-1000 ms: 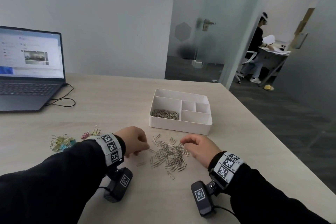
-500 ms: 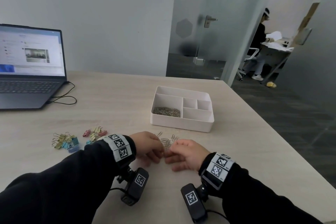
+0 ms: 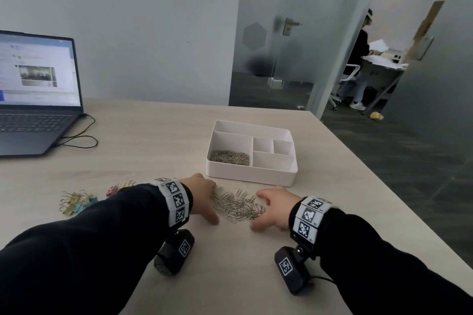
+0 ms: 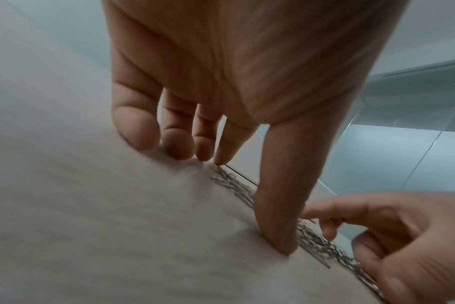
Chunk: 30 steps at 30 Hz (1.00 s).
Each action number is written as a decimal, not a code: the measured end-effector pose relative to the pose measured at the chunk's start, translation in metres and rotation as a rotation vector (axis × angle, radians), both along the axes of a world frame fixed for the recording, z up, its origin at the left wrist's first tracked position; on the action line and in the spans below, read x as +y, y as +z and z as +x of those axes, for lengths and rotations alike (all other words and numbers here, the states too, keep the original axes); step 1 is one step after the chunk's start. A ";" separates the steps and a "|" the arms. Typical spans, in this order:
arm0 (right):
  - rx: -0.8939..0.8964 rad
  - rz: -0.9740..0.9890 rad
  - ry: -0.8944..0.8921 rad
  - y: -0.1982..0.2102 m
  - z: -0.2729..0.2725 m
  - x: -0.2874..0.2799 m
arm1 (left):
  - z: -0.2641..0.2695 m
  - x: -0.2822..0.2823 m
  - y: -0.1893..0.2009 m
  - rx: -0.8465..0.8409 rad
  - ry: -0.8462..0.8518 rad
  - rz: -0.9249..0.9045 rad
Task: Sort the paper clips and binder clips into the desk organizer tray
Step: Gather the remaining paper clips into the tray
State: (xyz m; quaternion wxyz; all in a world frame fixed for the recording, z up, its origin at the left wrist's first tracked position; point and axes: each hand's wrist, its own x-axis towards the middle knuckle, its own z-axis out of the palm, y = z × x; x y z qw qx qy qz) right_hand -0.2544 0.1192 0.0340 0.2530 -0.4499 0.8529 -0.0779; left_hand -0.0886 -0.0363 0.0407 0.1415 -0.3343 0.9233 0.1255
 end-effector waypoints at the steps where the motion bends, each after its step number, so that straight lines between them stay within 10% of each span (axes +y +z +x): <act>1: 0.020 0.018 0.019 0.002 0.004 -0.005 | -0.004 0.002 0.000 0.021 -0.002 0.005; 23: -0.067 -0.154 -0.012 -0.004 0.030 -0.052 | -0.037 0.013 0.005 0.147 0.024 0.195; 30: -0.336 -0.269 -0.151 -0.011 0.026 -0.052 | -0.033 -0.001 -0.001 0.257 0.137 0.389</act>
